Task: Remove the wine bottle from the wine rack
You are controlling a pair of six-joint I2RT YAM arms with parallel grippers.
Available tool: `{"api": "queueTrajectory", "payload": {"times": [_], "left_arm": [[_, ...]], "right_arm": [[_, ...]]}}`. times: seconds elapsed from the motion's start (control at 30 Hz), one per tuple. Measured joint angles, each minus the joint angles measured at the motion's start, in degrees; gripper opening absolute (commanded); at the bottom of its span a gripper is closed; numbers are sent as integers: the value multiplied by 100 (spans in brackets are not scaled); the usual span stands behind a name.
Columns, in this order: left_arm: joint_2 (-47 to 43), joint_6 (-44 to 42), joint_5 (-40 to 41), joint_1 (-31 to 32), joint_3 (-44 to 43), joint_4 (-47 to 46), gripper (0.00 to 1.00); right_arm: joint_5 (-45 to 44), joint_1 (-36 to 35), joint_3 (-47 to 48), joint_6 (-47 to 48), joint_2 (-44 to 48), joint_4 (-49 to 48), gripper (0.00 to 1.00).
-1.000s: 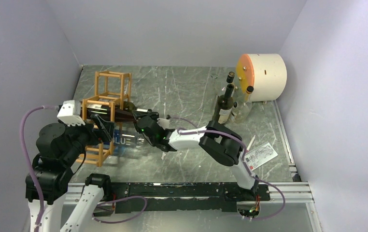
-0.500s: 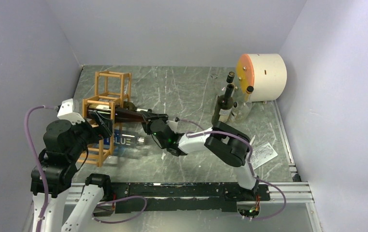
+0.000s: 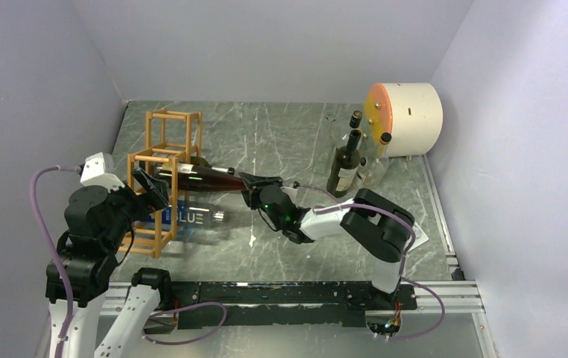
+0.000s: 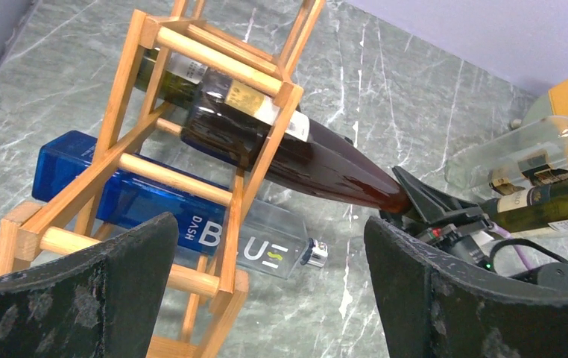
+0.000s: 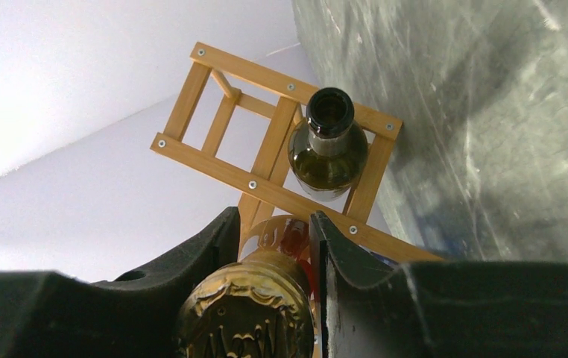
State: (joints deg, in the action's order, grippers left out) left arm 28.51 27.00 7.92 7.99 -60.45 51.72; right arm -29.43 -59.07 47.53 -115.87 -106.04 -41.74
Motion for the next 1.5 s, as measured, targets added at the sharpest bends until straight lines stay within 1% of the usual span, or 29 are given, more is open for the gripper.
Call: {"api": "queueTrajectory", "payload": {"times": [0.13, 0.27, 0.47, 0.57, 0.7, 0.8, 0.93, 1.17, 1.27, 1.33, 1.43, 1.5], "left_arm": [[20, -4, 155, 0, -57, 46, 98], [55, 2, 306, 0, -170, 48, 98], [72, 57, 393, 0, -175, 52, 98], [111, 92, 393, 0, -175, 52, 98], [212, 129, 387, 0, -175, 42, 98], [293, 160, 365, 0, -175, 37, 98], [315, 219, 321, 0, -173, 15, 98], [315, 243, 273, 0, -173, -2, 98], [315, 238, 273, 0, -173, 0, 98], [308, 234, 273, 0, -173, 0, 98], [275, 225, 273, 0, -173, -2, 98], [249, 212, 269, 0, -173, 0, 98]], "right_arm": [[151, 142, -382, 107, 343, -2, 0], [184, 249, -590, 380, 802, 293, 0], [-79, 330, -782, 1088, 1895, 1252, 0], [-48, 428, -793, 1478, 2341, 1744, 0], [33, 614, -1029, 1886, 2680, 2315, 0], [-116, 772, -1095, 2337, 2911, 3034, 0], [-249, 804, -1152, 2774, 3403, 3348, 0], [-435, 796, -1010, 3560, 3810, 3705, 0], [-514, 787, -780, 4144, 3866, 3842, 0], [-555, 767, -535, 4798, 3873, 3919, 0], [-496, 752, -120, 6070, 3873, 3995, 0], [-313, 752, 197, 7160, 3871, 4081, 0]]}}
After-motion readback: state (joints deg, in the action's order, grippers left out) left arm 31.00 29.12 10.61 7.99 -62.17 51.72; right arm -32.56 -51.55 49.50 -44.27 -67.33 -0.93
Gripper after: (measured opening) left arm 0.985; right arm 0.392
